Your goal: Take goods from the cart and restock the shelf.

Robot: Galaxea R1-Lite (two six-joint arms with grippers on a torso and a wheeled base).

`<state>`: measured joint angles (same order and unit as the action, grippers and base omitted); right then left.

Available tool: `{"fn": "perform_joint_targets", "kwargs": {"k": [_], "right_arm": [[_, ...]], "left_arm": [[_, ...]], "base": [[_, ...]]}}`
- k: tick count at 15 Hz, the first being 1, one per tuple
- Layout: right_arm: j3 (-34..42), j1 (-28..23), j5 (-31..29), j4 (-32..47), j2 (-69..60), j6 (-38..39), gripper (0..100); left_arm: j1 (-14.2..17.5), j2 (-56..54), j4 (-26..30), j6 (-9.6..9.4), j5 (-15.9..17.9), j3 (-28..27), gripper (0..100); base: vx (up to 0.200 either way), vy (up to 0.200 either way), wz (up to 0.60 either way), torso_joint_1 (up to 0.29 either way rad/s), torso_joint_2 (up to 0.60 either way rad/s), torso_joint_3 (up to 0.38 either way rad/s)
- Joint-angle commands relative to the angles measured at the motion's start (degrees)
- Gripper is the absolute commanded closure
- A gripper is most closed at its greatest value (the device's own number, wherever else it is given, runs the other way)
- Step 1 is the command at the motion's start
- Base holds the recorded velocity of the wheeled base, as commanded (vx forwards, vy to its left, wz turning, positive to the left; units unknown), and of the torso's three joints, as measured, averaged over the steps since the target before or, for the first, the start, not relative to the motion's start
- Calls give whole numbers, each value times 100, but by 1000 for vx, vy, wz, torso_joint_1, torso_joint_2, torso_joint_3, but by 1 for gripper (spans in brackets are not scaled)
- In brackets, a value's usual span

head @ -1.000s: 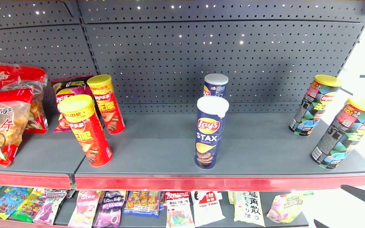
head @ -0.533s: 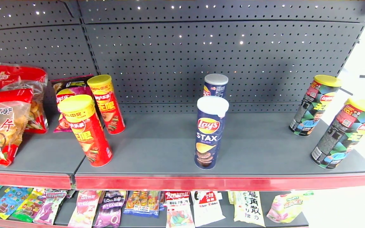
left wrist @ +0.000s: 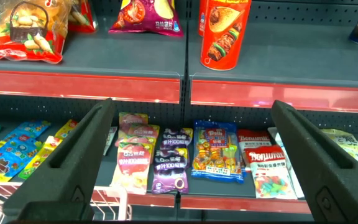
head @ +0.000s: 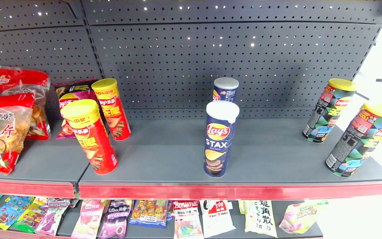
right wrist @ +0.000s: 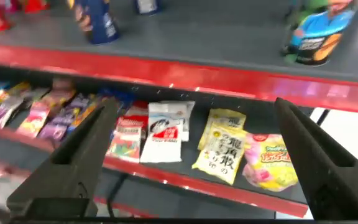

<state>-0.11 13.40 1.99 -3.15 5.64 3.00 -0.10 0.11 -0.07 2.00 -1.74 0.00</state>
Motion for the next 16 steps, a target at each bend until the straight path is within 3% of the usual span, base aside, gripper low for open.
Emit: {"fn": "perform_joint_targets", "kwargs": {"k": [1, 16], "right_arm": [[11, 190, -67, 341, -99, -124, 0], [2, 427, -5, 332, -564, -397, 0]], "left_arm": [[1, -2, -1, 2, -1, 0, 0], [1, -2, -1, 2, -1, 0, 0]], "base": [[0, 0, 0, 0, 0, 0], [0, 0, 0, 0, 0, 0]]}}
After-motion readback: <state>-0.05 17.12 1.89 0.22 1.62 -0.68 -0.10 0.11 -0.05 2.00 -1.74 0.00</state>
